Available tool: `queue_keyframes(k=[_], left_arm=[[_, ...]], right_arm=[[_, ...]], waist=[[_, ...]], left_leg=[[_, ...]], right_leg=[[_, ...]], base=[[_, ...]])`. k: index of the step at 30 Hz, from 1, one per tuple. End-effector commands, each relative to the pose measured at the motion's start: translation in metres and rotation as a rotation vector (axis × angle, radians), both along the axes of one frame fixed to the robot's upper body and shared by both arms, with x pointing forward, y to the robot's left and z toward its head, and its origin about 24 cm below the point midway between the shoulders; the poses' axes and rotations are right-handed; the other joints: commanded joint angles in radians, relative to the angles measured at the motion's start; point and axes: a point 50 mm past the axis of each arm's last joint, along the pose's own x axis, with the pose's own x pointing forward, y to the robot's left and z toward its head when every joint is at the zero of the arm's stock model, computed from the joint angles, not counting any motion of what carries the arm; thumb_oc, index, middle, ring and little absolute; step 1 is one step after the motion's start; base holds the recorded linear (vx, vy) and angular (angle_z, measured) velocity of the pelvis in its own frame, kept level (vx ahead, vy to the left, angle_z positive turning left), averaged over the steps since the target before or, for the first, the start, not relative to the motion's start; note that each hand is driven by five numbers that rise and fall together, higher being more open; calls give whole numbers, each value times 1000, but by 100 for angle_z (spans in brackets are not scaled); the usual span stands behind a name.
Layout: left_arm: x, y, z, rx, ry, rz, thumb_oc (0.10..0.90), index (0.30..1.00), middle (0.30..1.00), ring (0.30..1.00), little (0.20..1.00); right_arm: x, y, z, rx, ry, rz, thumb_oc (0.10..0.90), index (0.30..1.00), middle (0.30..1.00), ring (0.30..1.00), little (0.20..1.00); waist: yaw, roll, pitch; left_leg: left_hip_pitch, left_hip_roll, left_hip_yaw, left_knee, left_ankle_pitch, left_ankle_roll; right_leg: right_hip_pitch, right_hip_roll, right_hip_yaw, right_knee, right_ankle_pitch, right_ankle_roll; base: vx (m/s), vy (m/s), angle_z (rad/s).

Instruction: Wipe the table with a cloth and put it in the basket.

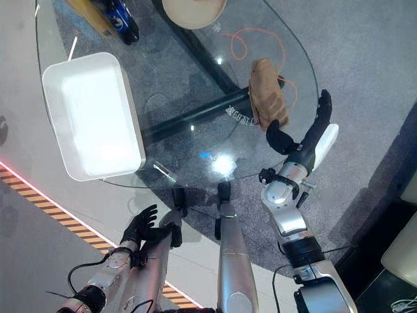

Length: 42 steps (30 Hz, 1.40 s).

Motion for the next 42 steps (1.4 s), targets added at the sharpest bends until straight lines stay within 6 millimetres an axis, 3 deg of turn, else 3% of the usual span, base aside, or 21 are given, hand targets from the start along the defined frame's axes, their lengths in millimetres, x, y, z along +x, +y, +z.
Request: queue_keyframes(k=[1, 8, 17, 26, 42], left_arm=[[-7, -7, -1, -54, -19, 47, 800, 900, 900, 900, 900], [-2, -9, 6, -178, -41, 97, 800, 900, 900, 900, 900], [6, -13, 15, -175, -59, 59, 800, 900, 900, 900, 900], [11, -12, 23, -181, -72, 42, 800, 900, 900, 900, 900], [17, -12, 29, -200, -95, 28, 800, 900, 900, 900, 900]], right_arm=[[-17, -6, 50, -86, -246, -58, 800, 900, 900, 900, 900], [-13, -4, 69, -119, -290, -65, 800, 900, 900, 900, 900], [-4, -7, 90, -124, -294, -74, 800, 900, 900, 900, 900], [12, -26, 118, -117, -266, -154, 800, 900, 900, 900, 900], [40, -47, 120, 8, -75, -99, 800, 900, 900, 900, 900]], waist=[[-16, 31, -23], [-3, 50, -23], [18, 62, -23], [42, 84, -23], [65, 104, -23]], left_leg=[[-82, -61, -58, 179, -142, 0], [-157, -64, -68, 206, -135, 7], [-237, -62, -88, 247, -133, 10], [-312, -59, -103, 279, -130, 5], [-381, -57, -112, 295, -121, -6]], right_leg=[[-23, 28, -59, 30, -42, -14], [-110, 29, -51, 66, -37, -13], [-194, 30, -55, 117, -37, -10], [-270, 29, -56, 163, -39, -10], [-341, 23, -66, 188, -35, -17]], base=[[69, 46, 4], [56, 26, 3], [38, -9, 5], [31, 1, 5], [0, 0, 0]])
